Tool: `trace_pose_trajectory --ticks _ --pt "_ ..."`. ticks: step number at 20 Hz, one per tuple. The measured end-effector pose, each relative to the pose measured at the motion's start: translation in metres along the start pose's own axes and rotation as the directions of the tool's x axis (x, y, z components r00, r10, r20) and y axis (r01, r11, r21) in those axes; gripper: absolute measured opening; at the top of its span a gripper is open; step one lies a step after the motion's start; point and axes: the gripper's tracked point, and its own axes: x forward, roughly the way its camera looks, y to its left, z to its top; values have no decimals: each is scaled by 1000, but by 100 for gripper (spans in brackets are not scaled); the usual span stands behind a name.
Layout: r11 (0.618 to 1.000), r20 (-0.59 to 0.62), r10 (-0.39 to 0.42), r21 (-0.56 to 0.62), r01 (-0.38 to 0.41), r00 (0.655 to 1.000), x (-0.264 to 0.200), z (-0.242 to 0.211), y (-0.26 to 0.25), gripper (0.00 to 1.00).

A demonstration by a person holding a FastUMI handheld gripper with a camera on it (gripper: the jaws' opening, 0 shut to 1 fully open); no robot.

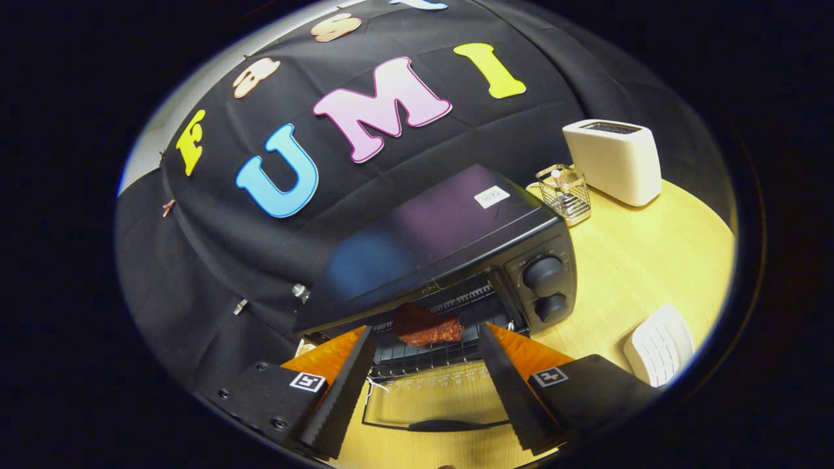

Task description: Open the toaster oven, put the food inside, and close the toaster oven door.

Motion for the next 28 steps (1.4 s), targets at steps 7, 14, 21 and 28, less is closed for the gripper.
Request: trace_pose_trajectory --ticks 7,14,21,28 --pt "992 73 44 -125 -34 996 -62 31 6 98" --pt "966 85 127 -237 -104 988 -102 31 43 98" --pt "940 -54 109 -319 -120 993 -100 -38 56 98" --pt "900 -194 15 -426 -98 981 -81 -114 37 98"
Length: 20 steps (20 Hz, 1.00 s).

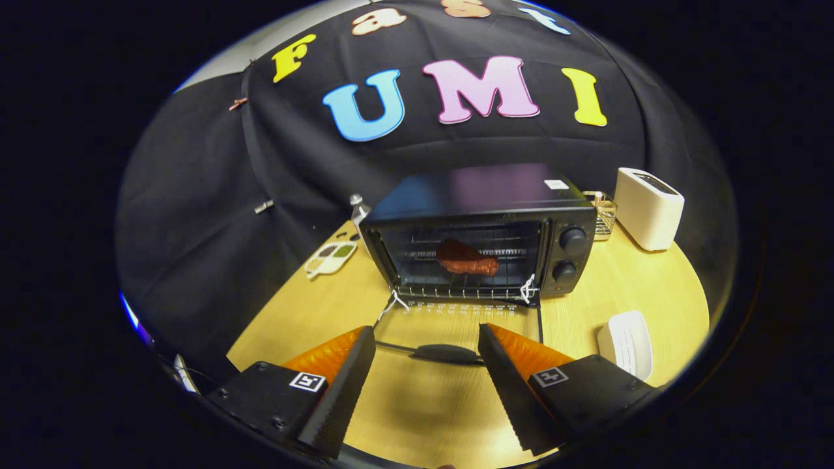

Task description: Open the toaster oven, put the food inside, and close the toaster oven door.

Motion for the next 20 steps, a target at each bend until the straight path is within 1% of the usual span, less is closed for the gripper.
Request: trace_pose_trajectory --ticks 3,5,9,13,17,19,20 --pt "1000 -91 -6 -11 5 996 21 -37 6 98" --pt "1000 -162 -17 -10 15 987 31 -61 9 98" --pt "999 -247 -35 15 40 968 54 -91 11 99" --pt "994 -278 -71 63 92 958 73 -103 2 99" --pt "988 -323 -110 66 138 940 91 -115 -4 99" --pt "985 -332 -133 60 161 934 98 -117 -8 99" --pt "983 -318 -150 54 176 936 103 -112 -11 98"
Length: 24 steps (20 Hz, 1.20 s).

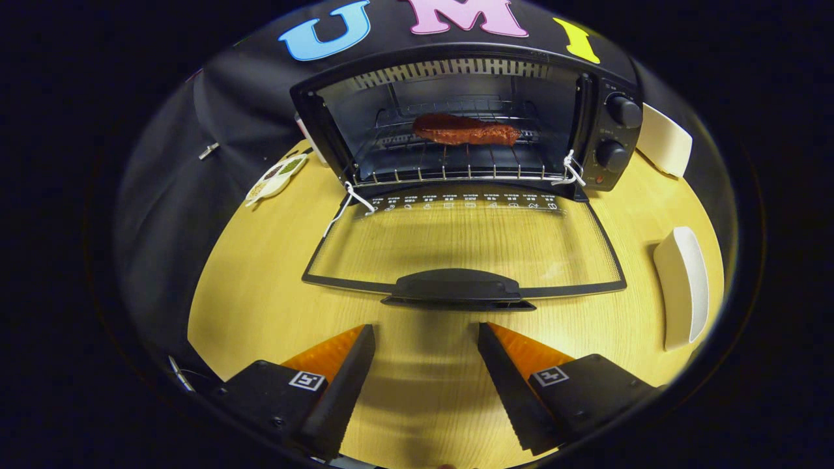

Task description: Open the toaster oven, put the food inside, and close the toaster oven door.

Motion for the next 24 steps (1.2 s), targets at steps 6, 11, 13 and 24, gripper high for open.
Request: trace_pose_trajectory --ticks 6,11,13,24 --pt "998 9 -62 -10 62 998 2 3 -1 96" --pt "998 63 -63 -26 65 996 -15 16 2 96" --pt "998 87 -54 -29 57 995 -22 24 4 95" --pt "987 324 -21 -147 72 946 -55 129 14 96"
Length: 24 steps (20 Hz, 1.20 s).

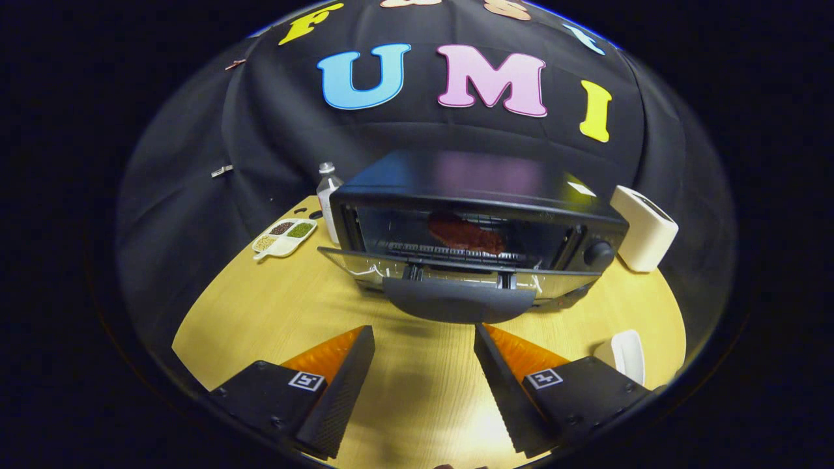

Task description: Open the toaster oven, put the food inside, and close the toaster oven door.

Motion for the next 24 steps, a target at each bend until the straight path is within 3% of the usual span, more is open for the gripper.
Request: trace_pose_trajectory --ticks 4,10,17,24 --pt "1000 78 -9 5 9 997 12 50 -11 96" --pt "998 222 -7 -55 19 975 -13 102 -24 96" --pt "995 390 -14 -86 52 921 -68 157 -53 98" --pt "993 537 -41 -72 93 843 -130 206 -90 98"
